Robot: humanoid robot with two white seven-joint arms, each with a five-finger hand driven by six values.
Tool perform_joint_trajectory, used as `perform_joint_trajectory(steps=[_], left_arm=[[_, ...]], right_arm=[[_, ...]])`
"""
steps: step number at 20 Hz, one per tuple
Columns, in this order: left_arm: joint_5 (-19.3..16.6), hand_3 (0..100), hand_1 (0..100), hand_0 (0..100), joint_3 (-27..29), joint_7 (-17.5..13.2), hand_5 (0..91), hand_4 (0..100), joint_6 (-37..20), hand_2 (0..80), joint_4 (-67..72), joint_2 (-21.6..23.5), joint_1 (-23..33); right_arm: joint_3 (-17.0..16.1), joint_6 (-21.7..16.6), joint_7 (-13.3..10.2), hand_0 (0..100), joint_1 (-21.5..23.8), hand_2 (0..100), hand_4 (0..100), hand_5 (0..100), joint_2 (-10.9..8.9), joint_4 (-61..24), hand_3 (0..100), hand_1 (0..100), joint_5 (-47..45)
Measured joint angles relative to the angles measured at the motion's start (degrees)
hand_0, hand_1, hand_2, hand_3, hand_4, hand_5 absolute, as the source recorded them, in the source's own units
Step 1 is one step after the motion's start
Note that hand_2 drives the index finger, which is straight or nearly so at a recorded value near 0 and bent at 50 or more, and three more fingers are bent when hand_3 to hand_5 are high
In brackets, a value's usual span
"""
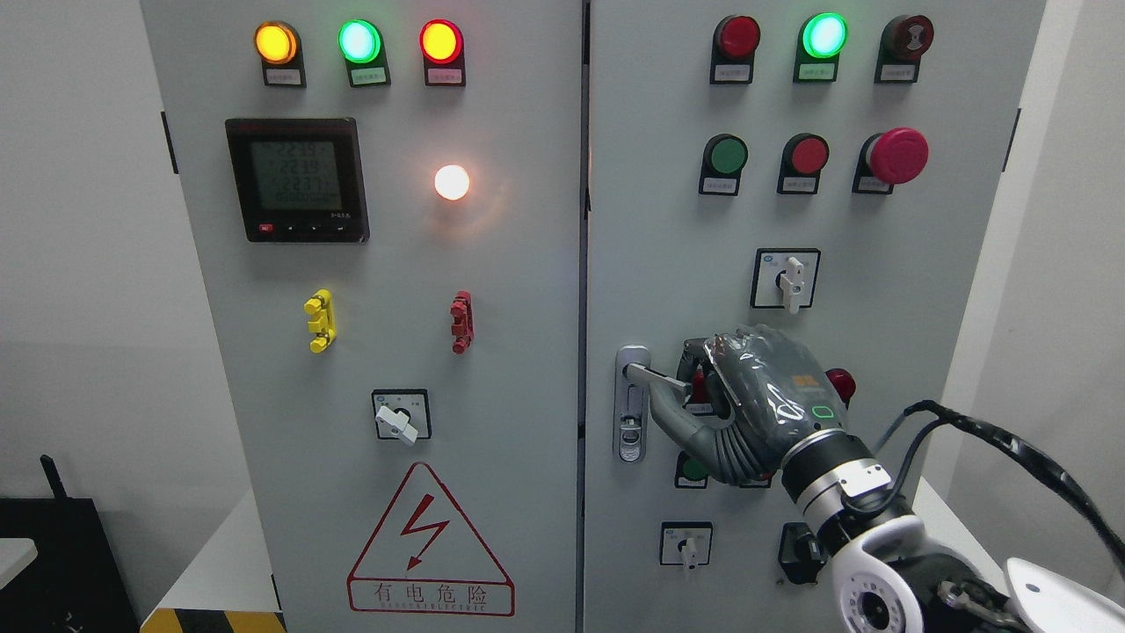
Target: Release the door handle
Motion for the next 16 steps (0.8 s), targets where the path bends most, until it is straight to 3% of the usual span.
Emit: perform_joint_trajectory(steps=[16], left_arm=[[0.0,0,39,12,0.0,0.0,0.0,0,0.0,0.0,0.0,0.0,0.0]], right_arm=[[-0.02,-0.49,-0.67,60,-0.31,70,100,100,0.03,-0.38,100,33,0.26]])
